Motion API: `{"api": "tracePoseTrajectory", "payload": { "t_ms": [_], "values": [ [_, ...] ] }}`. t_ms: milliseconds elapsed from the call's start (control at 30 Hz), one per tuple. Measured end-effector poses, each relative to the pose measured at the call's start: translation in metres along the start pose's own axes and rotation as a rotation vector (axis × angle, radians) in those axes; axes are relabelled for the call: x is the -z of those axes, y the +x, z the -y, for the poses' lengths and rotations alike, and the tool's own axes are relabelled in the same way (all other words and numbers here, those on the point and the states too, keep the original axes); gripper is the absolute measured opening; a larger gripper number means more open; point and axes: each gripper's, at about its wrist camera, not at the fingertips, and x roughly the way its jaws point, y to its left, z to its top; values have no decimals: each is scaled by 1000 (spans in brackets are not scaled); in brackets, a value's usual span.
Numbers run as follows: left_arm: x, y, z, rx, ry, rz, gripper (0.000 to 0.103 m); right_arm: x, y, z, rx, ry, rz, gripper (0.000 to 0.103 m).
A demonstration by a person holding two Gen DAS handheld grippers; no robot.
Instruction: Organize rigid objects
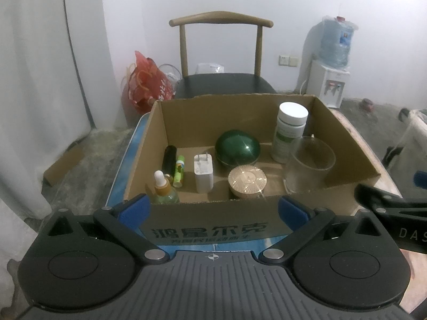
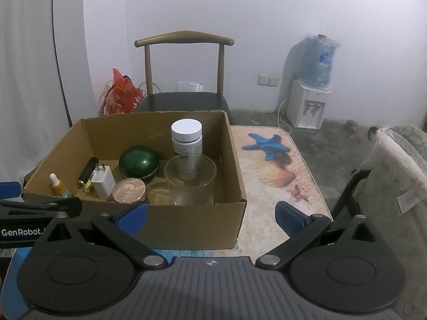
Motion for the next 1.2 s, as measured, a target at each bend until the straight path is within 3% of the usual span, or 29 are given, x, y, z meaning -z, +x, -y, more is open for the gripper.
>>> {"api": "tracePoseTrajectory", "payload": {
  "t_ms": [1200],
  "values": [
    [-1, 2, -4, 8, 5, -5, 102, 1, -2, -2, 1, 8, -1, 103]
  ]
}}
